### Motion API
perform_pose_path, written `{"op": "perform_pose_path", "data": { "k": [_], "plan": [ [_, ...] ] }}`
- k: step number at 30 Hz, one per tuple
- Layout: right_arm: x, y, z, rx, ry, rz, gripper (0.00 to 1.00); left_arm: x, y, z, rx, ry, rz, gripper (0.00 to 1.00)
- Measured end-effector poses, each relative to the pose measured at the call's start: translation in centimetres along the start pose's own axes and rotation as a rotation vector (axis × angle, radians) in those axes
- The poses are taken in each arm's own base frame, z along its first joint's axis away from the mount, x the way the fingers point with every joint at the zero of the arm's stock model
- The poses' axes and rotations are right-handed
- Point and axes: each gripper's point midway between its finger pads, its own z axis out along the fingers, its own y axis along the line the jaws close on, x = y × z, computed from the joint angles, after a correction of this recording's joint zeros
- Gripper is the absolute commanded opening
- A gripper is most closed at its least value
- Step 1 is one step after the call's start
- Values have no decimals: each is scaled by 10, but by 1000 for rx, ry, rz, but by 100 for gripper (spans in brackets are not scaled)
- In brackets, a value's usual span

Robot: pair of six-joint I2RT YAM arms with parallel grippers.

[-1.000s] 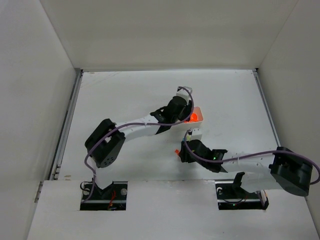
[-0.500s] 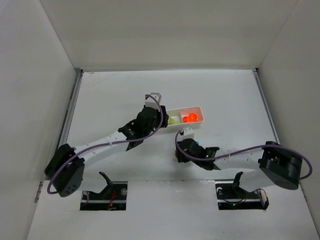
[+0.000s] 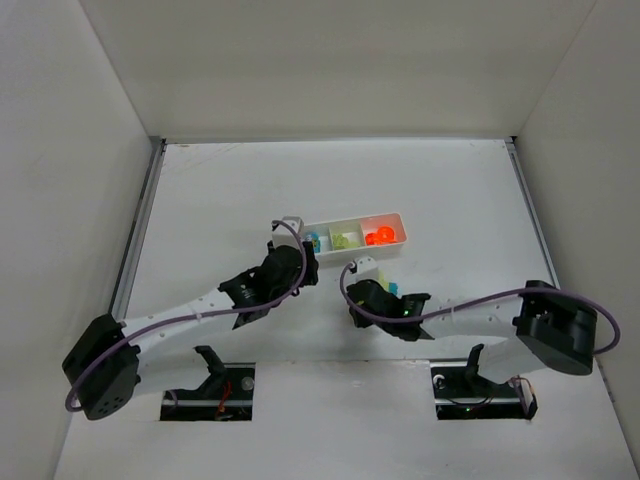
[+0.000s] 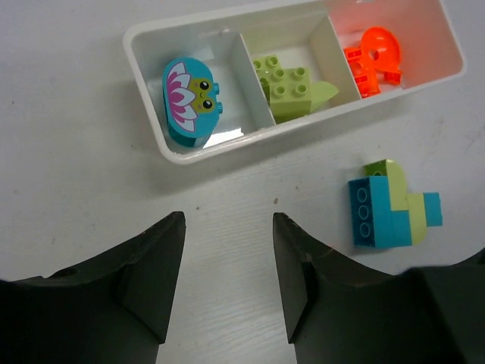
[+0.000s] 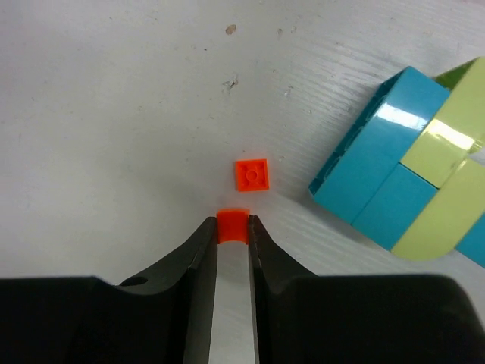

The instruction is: Sort the legos into containers by color

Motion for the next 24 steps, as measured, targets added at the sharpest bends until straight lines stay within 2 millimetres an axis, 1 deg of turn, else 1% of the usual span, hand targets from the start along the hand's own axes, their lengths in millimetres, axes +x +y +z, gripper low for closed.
{"op": "perform_pose_path", "data": {
  "k": [2,3,5,6,7,10,12,14,15,18,19,22,24],
  "plan": [
    [-8,1,-9,-15,-20,11,24,7,-2,-2,0,12,7,49],
    [-16,1,-15,-25,-41,24,24,9,-5,-3,4,16,8,49],
    [-38,-1,-26,-45,-99,67,24,16,-12,-4,15,26,7,50],
    [-53,-7,-30,-41,-134,98,24,21,-15,-4,20,35,9,50],
    [-68,-16,-32,-27,-167,130,24,28,-19,-3,23,50,15,50],
    [-113,-53,-31,48,-257,221,24,52,-26,1,21,103,44,50],
    [-132,-75,-28,97,-291,258,24,66,-29,2,19,131,64,50],
    [-147,-95,-23,142,-308,281,25,75,-34,2,26,146,74,51],
    [-157,-109,-16,176,-316,294,26,79,-41,1,40,149,74,51],
    [-167,-129,-3,230,-307,302,29,84,-53,-1,65,148,62,51],
    [-169,-134,3,243,-301,301,32,86,-57,-2,72,150,61,51],
    [-169,-147,15,278,-284,301,48,97,-63,-1,80,164,78,51],
    [-167,-149,18,285,-275,294,54,106,-66,1,77,178,100,51]
  ]
}}
